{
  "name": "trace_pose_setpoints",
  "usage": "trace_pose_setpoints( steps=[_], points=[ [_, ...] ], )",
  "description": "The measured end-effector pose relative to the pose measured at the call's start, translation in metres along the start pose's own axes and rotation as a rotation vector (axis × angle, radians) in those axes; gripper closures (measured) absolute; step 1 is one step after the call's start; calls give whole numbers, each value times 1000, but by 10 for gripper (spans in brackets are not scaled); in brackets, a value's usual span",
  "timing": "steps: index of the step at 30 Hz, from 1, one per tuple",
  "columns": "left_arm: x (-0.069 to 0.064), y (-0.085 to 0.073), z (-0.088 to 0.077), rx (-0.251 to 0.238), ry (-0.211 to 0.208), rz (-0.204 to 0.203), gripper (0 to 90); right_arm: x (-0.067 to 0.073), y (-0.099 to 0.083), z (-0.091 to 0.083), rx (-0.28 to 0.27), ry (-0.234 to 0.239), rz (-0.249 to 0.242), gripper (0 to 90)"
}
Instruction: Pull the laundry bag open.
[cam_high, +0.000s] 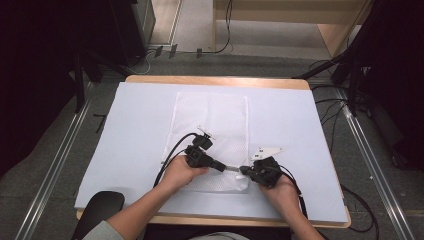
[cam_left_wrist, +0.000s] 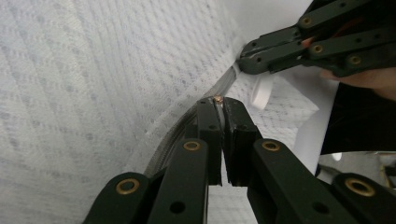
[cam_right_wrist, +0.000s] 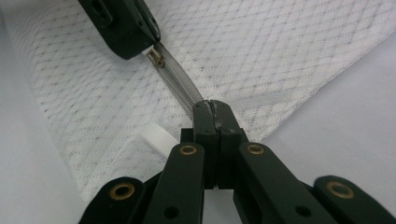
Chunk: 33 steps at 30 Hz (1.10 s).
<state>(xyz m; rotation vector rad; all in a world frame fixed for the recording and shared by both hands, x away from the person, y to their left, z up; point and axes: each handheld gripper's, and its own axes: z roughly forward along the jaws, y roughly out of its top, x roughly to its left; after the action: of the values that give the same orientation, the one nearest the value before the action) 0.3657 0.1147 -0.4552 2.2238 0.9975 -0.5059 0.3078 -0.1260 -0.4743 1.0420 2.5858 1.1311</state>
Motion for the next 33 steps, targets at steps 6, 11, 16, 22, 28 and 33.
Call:
trace_pose_setpoints(
  steps=[6, 11, 16, 22, 28, 33],
  points=[
    [0, -1, -3, 3, 1, 8, 884, 0, 0, 0, 2, 1, 3, 900],
    [0, -2, -4, 10, 5, 14, 884, -1, 0, 0, 3, 4, 3, 900],
    [3, -3, -8, 20, 6, 14, 884, -1, 0, 0, 1, 6, 3, 900],
    [4, -5, -13, 14, -4, 4, 883, -1, 0, 0, 1, 11, 3, 900],
    [4, -7, -16, 19, 5, 6, 883, -2, 0, 0, 2, 16, 9, 900],
    [5, -7, -19, 24, 15, 9, 883, -2, 0, 0, 5, 20, 9, 900]
  ],
)
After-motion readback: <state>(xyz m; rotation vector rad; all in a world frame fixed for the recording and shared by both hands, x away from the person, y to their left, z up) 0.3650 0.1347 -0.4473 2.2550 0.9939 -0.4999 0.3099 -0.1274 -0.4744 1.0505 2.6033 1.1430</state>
